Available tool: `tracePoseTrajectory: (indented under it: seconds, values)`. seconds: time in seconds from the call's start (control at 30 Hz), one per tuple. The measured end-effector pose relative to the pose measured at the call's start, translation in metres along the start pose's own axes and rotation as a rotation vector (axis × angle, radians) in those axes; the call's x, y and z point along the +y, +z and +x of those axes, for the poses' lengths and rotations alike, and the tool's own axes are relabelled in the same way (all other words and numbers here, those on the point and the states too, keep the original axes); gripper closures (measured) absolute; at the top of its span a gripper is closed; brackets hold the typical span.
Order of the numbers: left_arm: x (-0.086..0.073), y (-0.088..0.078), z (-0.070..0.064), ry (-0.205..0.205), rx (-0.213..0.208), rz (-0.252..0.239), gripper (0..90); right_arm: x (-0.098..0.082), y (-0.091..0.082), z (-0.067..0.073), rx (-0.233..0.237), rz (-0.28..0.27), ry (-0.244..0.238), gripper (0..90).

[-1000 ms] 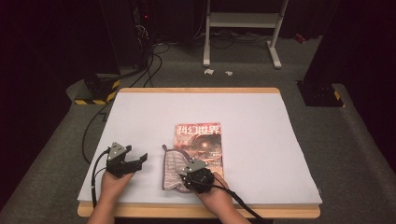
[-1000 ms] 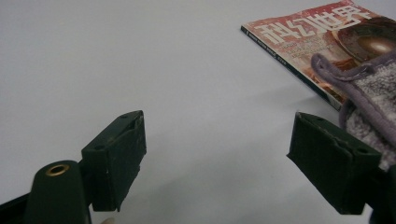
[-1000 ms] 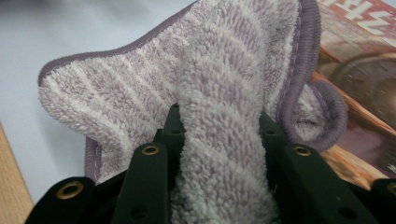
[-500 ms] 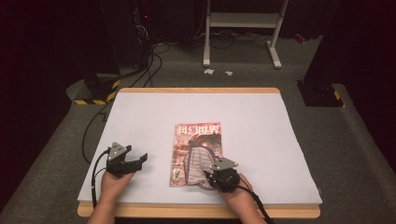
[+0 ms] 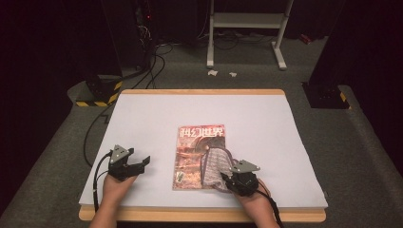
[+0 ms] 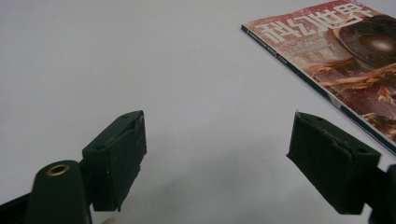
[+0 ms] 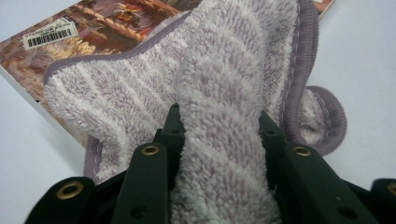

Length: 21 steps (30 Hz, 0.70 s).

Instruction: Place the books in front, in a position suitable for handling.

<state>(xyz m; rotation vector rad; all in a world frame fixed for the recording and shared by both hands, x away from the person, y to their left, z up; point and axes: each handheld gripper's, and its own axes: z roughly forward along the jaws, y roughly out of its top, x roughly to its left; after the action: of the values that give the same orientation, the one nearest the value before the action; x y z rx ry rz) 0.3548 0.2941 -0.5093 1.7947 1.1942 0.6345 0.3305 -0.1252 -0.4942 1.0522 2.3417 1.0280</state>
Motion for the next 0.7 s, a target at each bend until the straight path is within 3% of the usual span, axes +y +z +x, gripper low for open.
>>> tracePoseTrajectory:
  seconds: [0.17,0.37,0.5,0.7]
  values:
    - [0.0,0.0,0.0,0.001,0.0,0.0,19.4,0.001,-0.001,0.001,-0.004,-0.007,-0.003,65.8]
    - [0.0,0.0,0.0,0.003,0.001,0.001,19.5,0.007,-0.011,0.0,-0.012,-0.066,0.016,66.1]
    - [0.0,0.0,0.0,0.004,0.002,-0.001,19.5,0.018,-0.012,-0.002,-0.019,-0.092,0.011,66.1]
    - [0.0,0.0,0.0,0.002,-0.001,0.0,19.6,0.039,-0.005,-0.008,-0.036,-0.09,0.0,66.1]
